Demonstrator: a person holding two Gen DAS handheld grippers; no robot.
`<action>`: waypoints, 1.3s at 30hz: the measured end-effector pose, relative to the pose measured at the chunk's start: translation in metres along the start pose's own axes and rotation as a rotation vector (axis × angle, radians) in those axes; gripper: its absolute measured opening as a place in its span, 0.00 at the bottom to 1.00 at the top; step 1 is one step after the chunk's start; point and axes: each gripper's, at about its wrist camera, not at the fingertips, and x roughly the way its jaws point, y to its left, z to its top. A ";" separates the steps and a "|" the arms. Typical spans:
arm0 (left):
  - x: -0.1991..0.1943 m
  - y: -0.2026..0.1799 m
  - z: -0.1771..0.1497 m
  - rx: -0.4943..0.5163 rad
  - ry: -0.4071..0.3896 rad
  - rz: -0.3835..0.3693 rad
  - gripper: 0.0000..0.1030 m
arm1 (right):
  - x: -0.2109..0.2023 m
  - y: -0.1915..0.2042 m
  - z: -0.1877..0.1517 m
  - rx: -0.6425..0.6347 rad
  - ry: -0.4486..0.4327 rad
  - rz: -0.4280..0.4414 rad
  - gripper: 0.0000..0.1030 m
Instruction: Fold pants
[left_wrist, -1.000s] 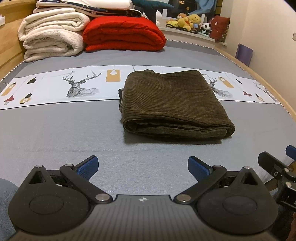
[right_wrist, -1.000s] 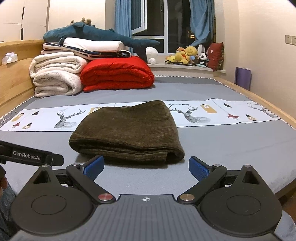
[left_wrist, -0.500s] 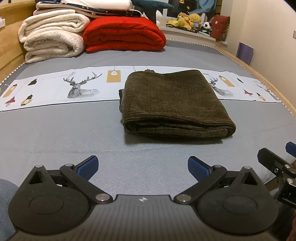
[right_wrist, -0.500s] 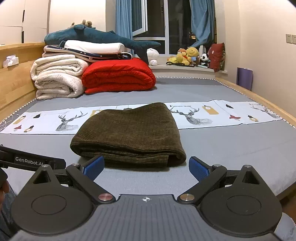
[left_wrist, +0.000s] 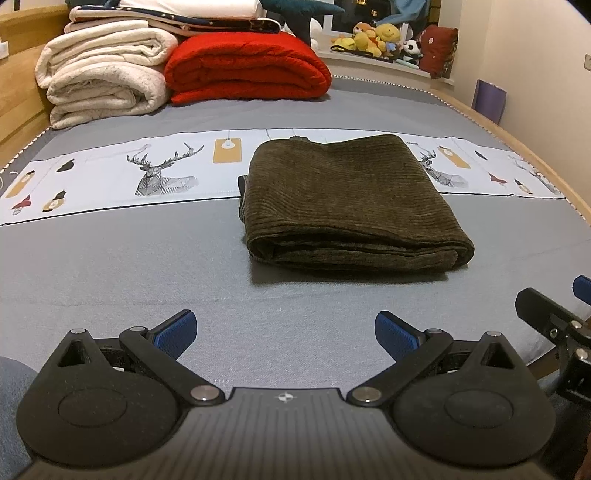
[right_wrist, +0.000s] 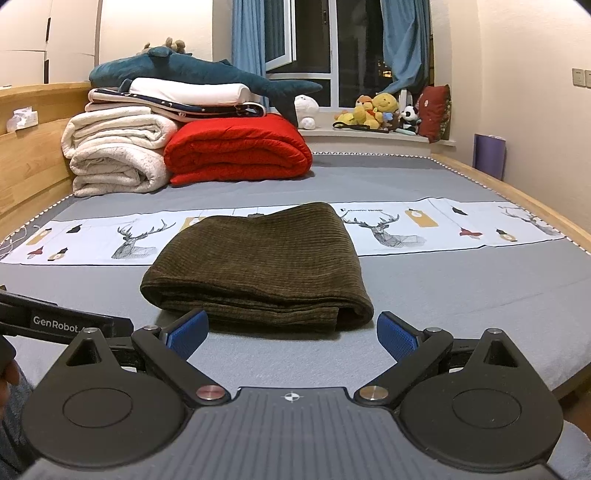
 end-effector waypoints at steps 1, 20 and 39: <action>0.000 0.000 0.000 0.000 0.001 0.001 1.00 | 0.000 0.000 0.000 0.001 0.000 0.000 0.95; 0.004 -0.004 -0.005 0.034 -0.007 0.024 1.00 | 0.005 0.004 -0.002 0.006 0.004 0.004 0.95; 0.006 -0.010 -0.006 0.039 -0.007 0.029 1.00 | 0.004 0.003 -0.005 0.006 0.007 0.019 0.95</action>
